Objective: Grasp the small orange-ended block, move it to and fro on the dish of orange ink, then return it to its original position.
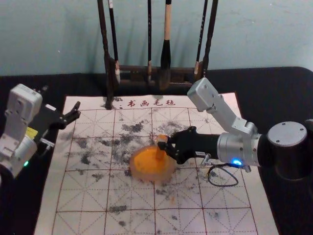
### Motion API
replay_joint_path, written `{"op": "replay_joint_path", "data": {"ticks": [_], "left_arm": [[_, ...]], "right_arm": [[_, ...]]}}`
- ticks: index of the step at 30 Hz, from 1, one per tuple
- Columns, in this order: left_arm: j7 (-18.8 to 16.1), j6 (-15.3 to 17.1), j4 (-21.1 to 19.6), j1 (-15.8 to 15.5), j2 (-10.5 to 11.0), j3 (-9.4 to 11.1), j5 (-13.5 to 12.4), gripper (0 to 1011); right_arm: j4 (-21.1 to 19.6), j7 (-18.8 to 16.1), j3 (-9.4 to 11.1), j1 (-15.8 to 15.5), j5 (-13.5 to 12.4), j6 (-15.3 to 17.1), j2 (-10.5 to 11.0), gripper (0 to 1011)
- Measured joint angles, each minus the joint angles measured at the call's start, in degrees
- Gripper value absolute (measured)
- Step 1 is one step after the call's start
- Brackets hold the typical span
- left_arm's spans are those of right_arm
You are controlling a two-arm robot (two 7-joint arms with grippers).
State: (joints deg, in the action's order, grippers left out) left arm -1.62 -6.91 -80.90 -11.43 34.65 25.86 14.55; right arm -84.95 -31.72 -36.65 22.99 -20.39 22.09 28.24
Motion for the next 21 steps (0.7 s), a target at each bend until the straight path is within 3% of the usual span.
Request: {"op": "replay_joint_path", "data": {"ticks": [21], "left_arm": [[0.0,0.0,0.0,0.0,0.0,0.0,0.0,1001]], "right_arm": [[-2.1,-1.1,-0.6,-1.4,-0.8,0.0,1.2,129]]}}
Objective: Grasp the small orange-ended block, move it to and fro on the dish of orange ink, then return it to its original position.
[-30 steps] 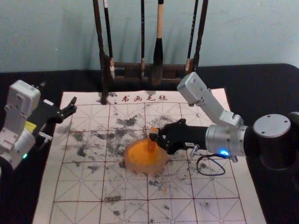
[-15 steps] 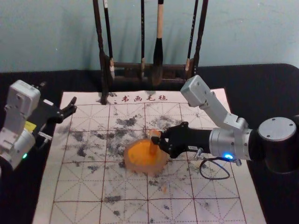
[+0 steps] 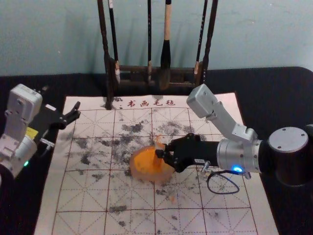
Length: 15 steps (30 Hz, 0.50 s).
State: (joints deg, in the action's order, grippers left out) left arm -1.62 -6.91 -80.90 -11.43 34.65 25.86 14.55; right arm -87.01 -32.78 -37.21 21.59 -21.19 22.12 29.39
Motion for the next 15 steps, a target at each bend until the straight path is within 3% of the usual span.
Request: {"op": "replay_joint_path", "data": {"ticks": [15], "left_arm": [[0.0,0.0,0.0,0.0,0.0,0.0,0.0,1001]], "right_arm": [[0.3,-0.4,-1.3,0.6,-0.3,0.2,-1.2,129]]}}
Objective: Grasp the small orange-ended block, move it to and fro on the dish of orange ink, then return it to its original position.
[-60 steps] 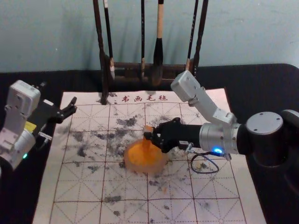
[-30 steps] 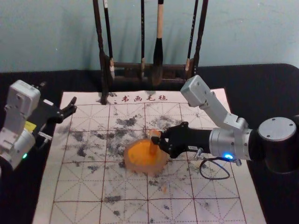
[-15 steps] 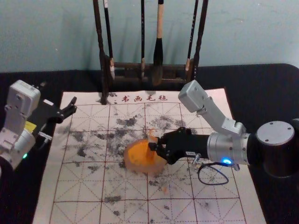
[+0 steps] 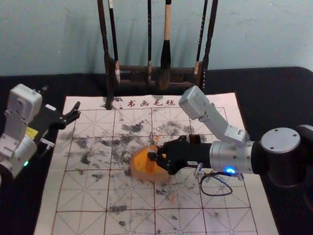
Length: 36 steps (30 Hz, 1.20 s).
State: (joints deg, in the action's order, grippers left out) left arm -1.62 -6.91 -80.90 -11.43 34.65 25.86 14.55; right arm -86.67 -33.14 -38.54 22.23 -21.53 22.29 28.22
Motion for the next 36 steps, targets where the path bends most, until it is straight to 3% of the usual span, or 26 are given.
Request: {"op": "replay_joint_path", "data": {"ticks": [21,36], "left_arm": [[0.0,0.0,0.0,0.0,0.0,0.0,0.0,1001],[0.0,0.0,0.0,0.0,0.0,0.0,0.0,1001]], "right_arm": [[3.8,1.2,-0.5,2.6,1.0,-0.1,-2.9,129],[4.2,1.9,0.6,2.7,1.5,-0.2,-2.9,129]]}}
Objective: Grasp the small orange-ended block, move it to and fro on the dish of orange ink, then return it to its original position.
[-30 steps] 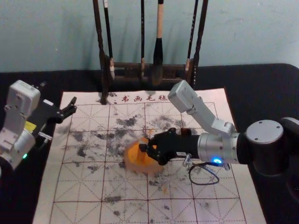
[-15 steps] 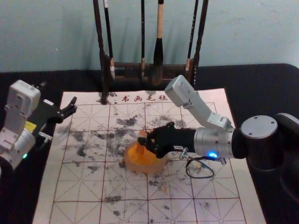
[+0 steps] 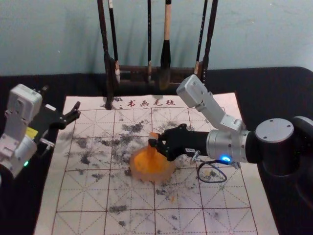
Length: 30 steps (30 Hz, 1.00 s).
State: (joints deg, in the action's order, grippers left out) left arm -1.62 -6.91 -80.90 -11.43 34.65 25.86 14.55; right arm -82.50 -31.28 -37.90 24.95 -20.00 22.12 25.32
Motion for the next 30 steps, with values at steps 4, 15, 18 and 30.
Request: {"op": "replay_joint_path", "data": {"ticks": [4,15,18,30], "left_arm": [[0.0,0.0,0.0,0.0,0.0,0.0,0.0,1001],[0.0,0.0,0.0,0.0,0.0,0.0,0.0,1001],[0.0,0.0,0.0,0.0,0.0,0.0,0.0,1001],[0.0,0.0,0.0,0.0,0.0,0.0,0.0,1002]], "right_arm": [[0.0,0.0,0.2,-0.1,0.1,0.0,0.1,129],[-0.8,-0.1,0.7,-0.6,0.1,-0.1,0.4,129],[-2.5,-0.1,1.5,-1.2,-0.4,-0.4,1.1,129],[-11.0,1.1,6.1,-4.6,-4.2,-1.6,5.7,129]]}}
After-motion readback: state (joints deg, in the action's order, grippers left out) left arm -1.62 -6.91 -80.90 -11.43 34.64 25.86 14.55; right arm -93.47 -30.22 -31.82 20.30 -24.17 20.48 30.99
